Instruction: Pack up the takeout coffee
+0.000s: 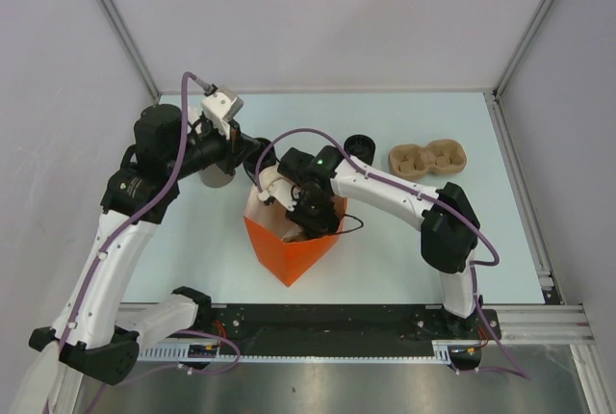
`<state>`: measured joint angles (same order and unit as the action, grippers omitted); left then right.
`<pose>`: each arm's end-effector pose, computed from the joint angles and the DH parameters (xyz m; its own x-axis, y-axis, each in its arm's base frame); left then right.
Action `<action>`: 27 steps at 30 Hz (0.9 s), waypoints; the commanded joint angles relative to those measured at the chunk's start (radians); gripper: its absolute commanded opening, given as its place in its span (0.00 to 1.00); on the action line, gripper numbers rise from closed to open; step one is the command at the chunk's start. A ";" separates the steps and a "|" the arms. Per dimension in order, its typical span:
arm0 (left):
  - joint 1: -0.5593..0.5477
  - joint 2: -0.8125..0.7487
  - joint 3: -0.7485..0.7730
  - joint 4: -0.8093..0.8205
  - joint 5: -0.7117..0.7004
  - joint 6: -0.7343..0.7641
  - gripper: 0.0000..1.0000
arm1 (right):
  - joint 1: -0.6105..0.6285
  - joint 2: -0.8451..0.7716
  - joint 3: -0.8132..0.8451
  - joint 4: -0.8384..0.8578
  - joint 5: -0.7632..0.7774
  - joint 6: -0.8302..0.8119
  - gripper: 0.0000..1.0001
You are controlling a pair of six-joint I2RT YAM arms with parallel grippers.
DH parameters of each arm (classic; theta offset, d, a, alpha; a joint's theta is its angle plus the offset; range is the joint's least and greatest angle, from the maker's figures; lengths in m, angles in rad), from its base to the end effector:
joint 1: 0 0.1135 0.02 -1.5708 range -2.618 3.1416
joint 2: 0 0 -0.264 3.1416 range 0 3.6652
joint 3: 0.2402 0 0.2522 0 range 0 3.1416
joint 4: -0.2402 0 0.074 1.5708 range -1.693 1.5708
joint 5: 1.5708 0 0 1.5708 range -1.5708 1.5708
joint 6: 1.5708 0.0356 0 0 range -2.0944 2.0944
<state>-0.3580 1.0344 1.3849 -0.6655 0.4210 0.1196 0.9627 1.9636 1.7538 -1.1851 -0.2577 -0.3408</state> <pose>0.1783 -0.0822 0.4479 -0.2065 0.1935 -0.9591 0.7135 0.7006 -0.0123 0.2166 0.3270 0.2583 -0.2564 -0.9340 -0.2488 -0.9600 0.2161 0.1780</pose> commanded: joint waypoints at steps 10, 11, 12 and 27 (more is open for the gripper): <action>-0.010 -0.020 -0.017 0.066 0.002 0.012 0.15 | -0.019 0.057 -0.030 -0.022 0.083 -0.009 0.47; -0.010 -0.020 -0.017 0.066 0.001 0.011 0.15 | -0.019 0.055 -0.022 -0.025 0.081 -0.009 0.48; -0.010 -0.023 -0.020 0.067 0.001 0.009 0.15 | -0.021 0.044 -0.014 -0.033 0.080 -0.009 0.50; -0.010 -0.022 -0.035 0.069 -0.004 0.014 0.18 | -0.025 -0.032 0.157 -0.097 0.035 -0.029 0.98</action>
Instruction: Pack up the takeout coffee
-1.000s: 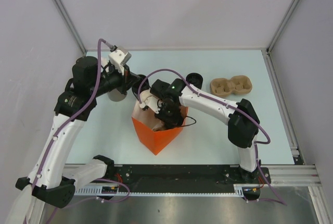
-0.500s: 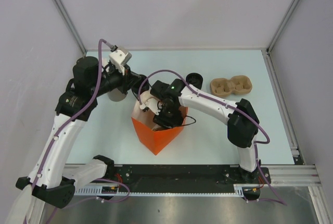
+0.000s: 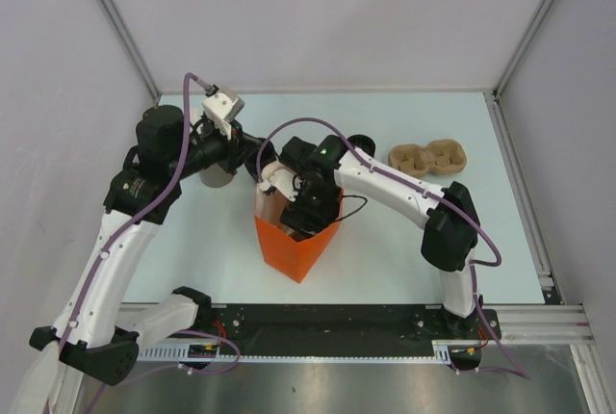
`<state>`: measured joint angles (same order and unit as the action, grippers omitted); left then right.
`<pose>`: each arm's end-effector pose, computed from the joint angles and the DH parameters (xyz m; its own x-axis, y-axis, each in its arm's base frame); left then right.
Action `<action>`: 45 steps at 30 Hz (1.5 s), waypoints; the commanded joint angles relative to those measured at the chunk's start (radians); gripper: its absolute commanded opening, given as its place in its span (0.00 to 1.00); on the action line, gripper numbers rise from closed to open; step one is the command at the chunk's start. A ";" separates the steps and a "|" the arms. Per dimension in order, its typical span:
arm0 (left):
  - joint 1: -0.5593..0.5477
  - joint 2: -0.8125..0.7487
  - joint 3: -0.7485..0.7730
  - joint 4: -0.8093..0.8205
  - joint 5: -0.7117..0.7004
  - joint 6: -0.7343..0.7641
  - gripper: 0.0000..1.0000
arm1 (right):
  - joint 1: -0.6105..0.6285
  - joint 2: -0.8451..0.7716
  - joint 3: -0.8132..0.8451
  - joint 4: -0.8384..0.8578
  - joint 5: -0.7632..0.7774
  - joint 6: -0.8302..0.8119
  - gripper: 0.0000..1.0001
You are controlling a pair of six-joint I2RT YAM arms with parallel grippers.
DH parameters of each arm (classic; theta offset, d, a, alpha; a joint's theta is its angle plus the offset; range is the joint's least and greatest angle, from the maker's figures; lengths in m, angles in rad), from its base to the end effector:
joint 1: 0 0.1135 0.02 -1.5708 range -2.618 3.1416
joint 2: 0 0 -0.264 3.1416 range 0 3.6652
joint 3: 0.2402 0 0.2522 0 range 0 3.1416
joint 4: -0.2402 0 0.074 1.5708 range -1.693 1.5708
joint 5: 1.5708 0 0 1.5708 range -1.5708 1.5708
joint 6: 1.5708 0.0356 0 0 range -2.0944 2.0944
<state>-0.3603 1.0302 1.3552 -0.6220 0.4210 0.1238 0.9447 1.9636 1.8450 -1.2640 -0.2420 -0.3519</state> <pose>0.1810 -0.0838 0.4438 -0.1869 0.1908 -0.9637 0.7160 0.6981 -0.0006 0.2226 0.3224 0.2813 -0.2602 -0.9308 -0.2568 -0.9616 0.2256 0.1565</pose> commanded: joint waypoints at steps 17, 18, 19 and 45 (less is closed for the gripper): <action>-0.008 -0.015 -0.022 0.036 -0.007 0.010 0.24 | -0.015 -0.058 0.165 -0.060 -0.022 -0.035 1.00; -0.008 -0.015 -0.022 0.036 -0.005 0.010 0.24 | -0.015 -0.061 0.163 -0.063 -0.023 -0.035 1.00; -0.008 -0.012 -0.022 0.036 -0.005 0.010 0.24 | -0.017 -0.065 0.161 -0.061 -0.023 -0.038 1.00; -0.008 -0.021 -0.027 0.038 -0.014 0.010 0.20 | -0.040 -0.169 0.137 -0.006 -0.046 -0.033 1.00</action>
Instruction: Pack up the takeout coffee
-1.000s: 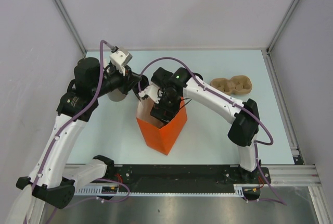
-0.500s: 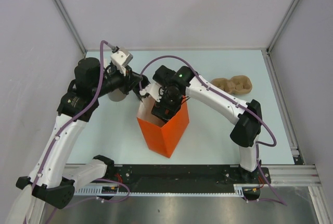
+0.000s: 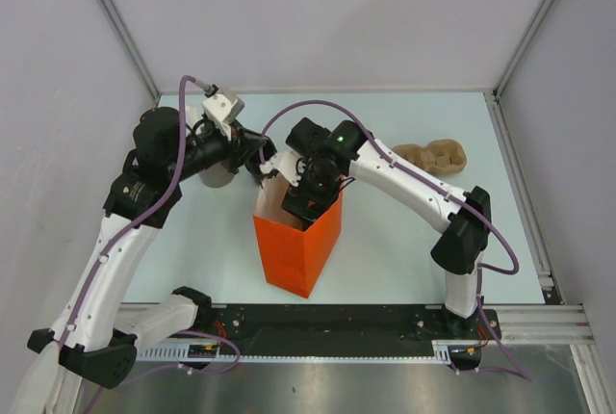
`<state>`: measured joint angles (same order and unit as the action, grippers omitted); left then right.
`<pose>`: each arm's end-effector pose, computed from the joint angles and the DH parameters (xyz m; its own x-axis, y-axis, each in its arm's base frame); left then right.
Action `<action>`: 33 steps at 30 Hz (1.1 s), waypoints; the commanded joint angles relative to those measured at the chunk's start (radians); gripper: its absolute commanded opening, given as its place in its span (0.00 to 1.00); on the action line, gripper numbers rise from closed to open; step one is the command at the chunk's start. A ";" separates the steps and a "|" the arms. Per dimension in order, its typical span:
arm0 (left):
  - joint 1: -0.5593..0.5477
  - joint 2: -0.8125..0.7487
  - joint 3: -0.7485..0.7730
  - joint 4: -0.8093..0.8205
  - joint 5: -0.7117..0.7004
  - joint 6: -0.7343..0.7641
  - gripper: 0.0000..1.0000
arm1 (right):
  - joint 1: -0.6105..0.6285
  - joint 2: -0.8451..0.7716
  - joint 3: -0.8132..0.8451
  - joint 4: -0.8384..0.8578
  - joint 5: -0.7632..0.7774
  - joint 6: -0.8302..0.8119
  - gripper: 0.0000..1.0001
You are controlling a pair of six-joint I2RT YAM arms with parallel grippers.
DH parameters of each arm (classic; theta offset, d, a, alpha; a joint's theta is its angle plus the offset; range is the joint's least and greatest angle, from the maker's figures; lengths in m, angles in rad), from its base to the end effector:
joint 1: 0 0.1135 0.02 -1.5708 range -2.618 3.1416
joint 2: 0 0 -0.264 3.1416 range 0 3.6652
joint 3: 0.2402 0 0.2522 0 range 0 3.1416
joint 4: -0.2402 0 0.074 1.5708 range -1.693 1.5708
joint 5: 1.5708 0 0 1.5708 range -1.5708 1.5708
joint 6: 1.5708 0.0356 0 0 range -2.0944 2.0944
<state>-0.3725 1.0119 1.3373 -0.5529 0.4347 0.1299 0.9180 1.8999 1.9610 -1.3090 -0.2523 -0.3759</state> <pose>0.1776 -0.0855 0.4485 -0.1160 0.1715 -0.9783 0.7335 0.6790 0.0320 0.2241 0.3077 0.3353 -0.2358 -0.8936 -0.3821 -0.9717 0.2120 0.1037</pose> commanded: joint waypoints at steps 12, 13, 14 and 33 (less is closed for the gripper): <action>0.004 -0.002 -0.020 -0.025 -0.091 0.010 0.16 | -0.019 -0.134 0.013 0.048 -0.042 -0.017 1.00; 0.004 -0.003 -0.021 -0.024 -0.103 0.011 0.13 | -0.019 -0.137 0.013 0.048 -0.047 -0.017 1.00; 0.004 -0.003 -0.026 -0.022 -0.112 0.014 0.11 | -0.019 -0.137 0.015 0.048 -0.048 -0.017 1.00; 0.004 0.017 -0.070 0.011 -0.237 0.054 0.00 | -0.041 -0.292 -0.108 0.200 -0.074 -0.060 1.00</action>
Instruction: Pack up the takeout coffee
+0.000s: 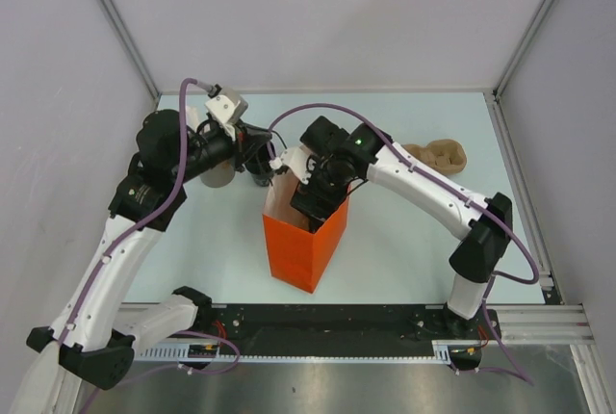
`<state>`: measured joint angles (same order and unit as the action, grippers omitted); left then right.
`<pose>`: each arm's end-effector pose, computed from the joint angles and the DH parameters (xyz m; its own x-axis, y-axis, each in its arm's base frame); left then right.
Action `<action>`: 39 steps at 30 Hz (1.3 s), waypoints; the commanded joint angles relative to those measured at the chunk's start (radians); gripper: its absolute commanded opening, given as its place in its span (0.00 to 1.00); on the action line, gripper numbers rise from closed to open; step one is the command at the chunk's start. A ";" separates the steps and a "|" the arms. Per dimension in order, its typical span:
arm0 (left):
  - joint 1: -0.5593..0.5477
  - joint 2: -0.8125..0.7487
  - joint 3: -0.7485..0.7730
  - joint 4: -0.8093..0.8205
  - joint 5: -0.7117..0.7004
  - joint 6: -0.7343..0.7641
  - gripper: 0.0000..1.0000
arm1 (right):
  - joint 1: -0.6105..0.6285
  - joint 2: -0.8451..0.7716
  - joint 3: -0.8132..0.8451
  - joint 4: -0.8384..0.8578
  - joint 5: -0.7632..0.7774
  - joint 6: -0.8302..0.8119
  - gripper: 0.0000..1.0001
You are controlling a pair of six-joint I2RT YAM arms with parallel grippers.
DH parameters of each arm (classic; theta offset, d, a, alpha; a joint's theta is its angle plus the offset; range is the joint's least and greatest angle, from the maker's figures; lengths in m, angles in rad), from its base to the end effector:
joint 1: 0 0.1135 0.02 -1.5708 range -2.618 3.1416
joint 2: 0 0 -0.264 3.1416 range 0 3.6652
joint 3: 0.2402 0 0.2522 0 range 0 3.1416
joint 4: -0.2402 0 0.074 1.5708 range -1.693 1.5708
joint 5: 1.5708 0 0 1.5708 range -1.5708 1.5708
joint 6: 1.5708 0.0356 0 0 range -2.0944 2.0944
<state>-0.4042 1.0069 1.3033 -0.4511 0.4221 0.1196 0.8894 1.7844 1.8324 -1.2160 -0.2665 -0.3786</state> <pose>0.1789 -0.0924 0.4492 -0.0534 0.1412 -0.9885 0.7426 0.6674 0.0552 0.2196 0.2857 0.3435 -0.2375 -0.8589 -0.4538 -0.9708 0.2260 0.0802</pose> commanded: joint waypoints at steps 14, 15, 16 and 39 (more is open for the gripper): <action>0.036 0.052 -0.039 -0.061 -0.381 0.051 0.30 | -0.010 -0.210 -0.050 0.157 -0.050 -0.068 1.00; 0.036 0.052 -0.044 -0.058 -0.372 0.054 0.37 | -0.015 -0.217 -0.054 0.165 -0.048 -0.063 1.00; 0.036 0.050 -0.047 -0.054 -0.368 0.057 0.40 | -0.018 -0.218 -0.056 0.170 -0.046 -0.062 1.00; 0.064 0.033 0.080 -0.100 0.252 0.091 1.00 | -0.050 -0.230 -0.012 0.297 0.059 0.078 1.00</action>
<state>-0.3477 1.0290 1.3243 -0.4572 0.4732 0.1638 0.8455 1.6230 1.7344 -1.0183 -0.2409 -0.3462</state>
